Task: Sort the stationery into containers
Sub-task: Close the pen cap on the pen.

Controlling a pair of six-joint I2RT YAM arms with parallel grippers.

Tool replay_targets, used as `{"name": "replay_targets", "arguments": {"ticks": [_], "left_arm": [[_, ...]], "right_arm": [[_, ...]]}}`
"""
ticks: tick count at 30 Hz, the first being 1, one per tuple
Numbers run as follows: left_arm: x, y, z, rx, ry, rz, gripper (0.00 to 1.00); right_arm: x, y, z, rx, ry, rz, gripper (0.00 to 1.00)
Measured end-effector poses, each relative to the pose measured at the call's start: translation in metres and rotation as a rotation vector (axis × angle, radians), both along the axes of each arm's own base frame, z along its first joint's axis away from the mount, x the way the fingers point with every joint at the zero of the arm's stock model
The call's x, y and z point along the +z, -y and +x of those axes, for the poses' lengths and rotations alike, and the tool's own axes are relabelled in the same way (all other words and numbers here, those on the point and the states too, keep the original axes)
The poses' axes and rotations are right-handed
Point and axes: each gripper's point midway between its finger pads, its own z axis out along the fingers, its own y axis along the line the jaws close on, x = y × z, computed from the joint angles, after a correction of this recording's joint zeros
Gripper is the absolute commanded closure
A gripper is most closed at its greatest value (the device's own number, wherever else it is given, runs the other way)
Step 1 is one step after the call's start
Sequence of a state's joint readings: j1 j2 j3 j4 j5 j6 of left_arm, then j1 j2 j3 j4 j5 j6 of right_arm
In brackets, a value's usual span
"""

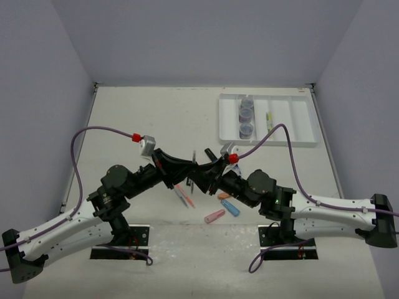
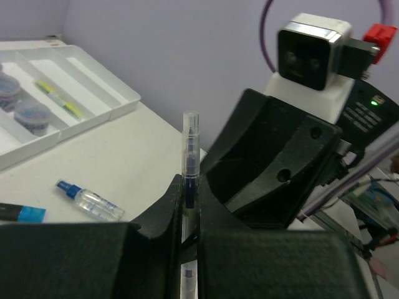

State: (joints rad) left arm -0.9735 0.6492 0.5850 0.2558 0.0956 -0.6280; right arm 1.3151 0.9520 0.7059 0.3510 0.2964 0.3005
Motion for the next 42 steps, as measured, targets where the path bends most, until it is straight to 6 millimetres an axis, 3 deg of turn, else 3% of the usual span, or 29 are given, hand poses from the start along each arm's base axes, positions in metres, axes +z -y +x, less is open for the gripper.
{"name": "replay_targets", "arguments": {"ticks": [3,6,8,10,11,13,21,26,29,31,35,42], "left_arm": [[0.008,-0.001,-0.011,-0.050,0.045,-0.032,1.00],[0.016,-0.003,-0.019,-0.078,0.096,-0.059,0.97],[0.020,-0.004,-0.021,-0.082,0.119,-0.072,0.77],[0.022,-0.006,-0.022,-0.082,0.136,-0.075,0.39],[0.023,-0.006,-0.022,-0.082,0.138,-0.078,0.25],[0.024,-0.008,-0.022,-0.072,0.139,-0.081,0.19],[0.019,-0.013,-0.010,-0.002,0.119,-0.036,0.22],[0.037,-0.020,-0.003,0.054,0.136,-0.052,0.29],[0.052,-0.024,-0.003,0.069,0.154,-0.079,0.37],[0.059,-0.025,-0.003,0.073,0.165,-0.088,0.49],[0.071,-0.024,0.000,0.086,0.185,-0.089,0.56],[0.059,-0.020,0.009,0.115,0.153,-0.038,0.65]], "right_arm": [[-0.002,-0.012,-0.004,0.037,-0.017,-0.009,0.78],[0.000,-0.022,-0.011,0.079,-0.032,-0.003,1.00],[0.004,-0.024,-0.014,0.096,-0.041,0.011,1.00],[0.006,-0.024,-0.016,0.107,-0.039,0.016,1.00],[0.006,-0.024,-0.016,0.105,-0.039,0.015,1.00],[0.007,-0.021,-0.014,0.093,-0.038,0.017,1.00],[0.021,-0.012,-0.012,0.076,-0.025,0.049,1.00],[0.008,-0.015,-0.015,0.100,-0.024,-0.004,1.00],[-0.005,-0.021,-0.015,0.111,-0.030,-0.050,1.00],[-0.013,-0.024,-0.016,0.119,-0.036,-0.078,1.00],[-0.022,-0.026,-0.018,0.136,-0.044,-0.110,1.00],[-0.013,-0.027,-0.019,0.143,-0.034,-0.101,1.00]]}}
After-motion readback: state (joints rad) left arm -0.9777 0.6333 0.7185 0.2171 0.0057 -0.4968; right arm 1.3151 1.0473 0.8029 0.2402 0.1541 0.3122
